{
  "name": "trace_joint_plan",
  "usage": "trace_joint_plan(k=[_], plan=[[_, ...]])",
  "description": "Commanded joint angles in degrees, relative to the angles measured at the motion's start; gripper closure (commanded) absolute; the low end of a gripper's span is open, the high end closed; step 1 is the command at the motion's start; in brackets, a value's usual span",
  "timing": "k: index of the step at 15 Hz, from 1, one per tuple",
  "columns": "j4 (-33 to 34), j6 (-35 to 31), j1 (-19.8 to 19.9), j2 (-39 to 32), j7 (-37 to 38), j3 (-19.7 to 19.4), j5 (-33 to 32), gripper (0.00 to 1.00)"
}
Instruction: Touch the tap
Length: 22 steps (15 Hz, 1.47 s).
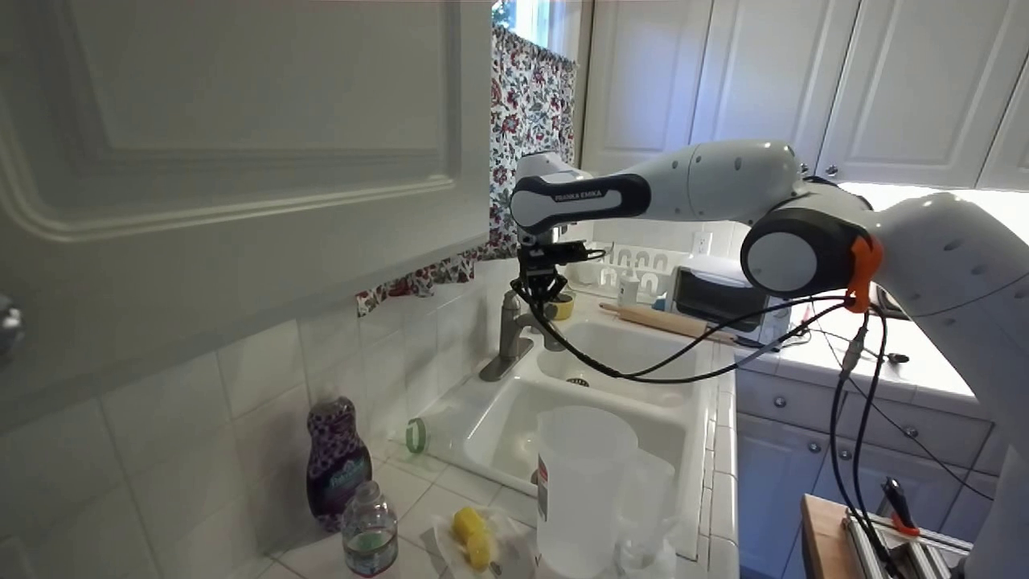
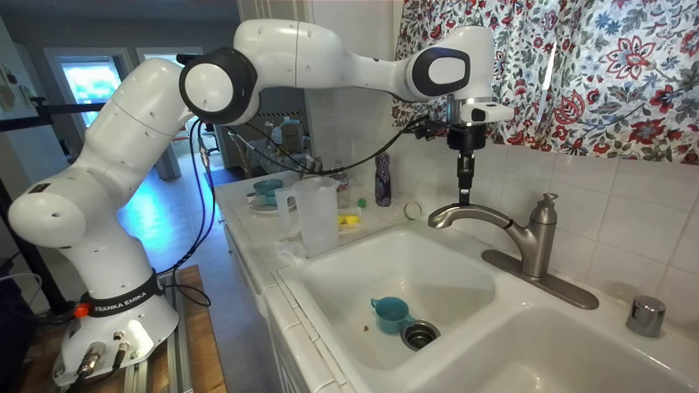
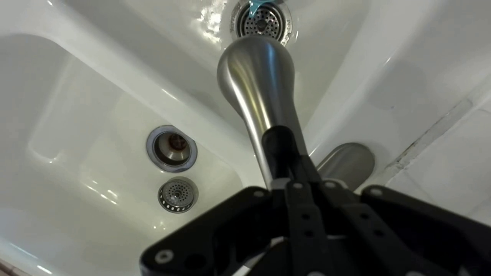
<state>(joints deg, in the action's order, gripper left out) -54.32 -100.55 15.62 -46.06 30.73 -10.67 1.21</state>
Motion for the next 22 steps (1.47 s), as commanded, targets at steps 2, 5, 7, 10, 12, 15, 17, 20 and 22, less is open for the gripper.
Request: trace_joint_plan(k=[2,5,7,10,12,15,17,20,22], plan=[[1.85,0.81,1.25,-1.95,0.10,1.01,1.82,1.00],[0.93,0.38,0.81,0.14,0.44,1.08,1.62,1.00],[-0.06,0.89,0.41,1.27,0.83,0.89,1.24,1.00],[-0.80,0.76,0.26,1.97,0.81,0.90,1.23,1.00],[-0.91,0.75,0.25,2.20,0.80,0.93,1.29,1.00],[-2.45,0.72,0.03,4.11,1.17,0.87,1.36,1.00],[-4.24,1.59,0.00,6.41,0.65,1.08,1.51,1.00],[-8.78,1.79,-0.35,10.86,0.15,1.26,1.44,1.00],[-12.34,0.90,-0.55,13.87,-0.44,1.54,1.19,1.00]])
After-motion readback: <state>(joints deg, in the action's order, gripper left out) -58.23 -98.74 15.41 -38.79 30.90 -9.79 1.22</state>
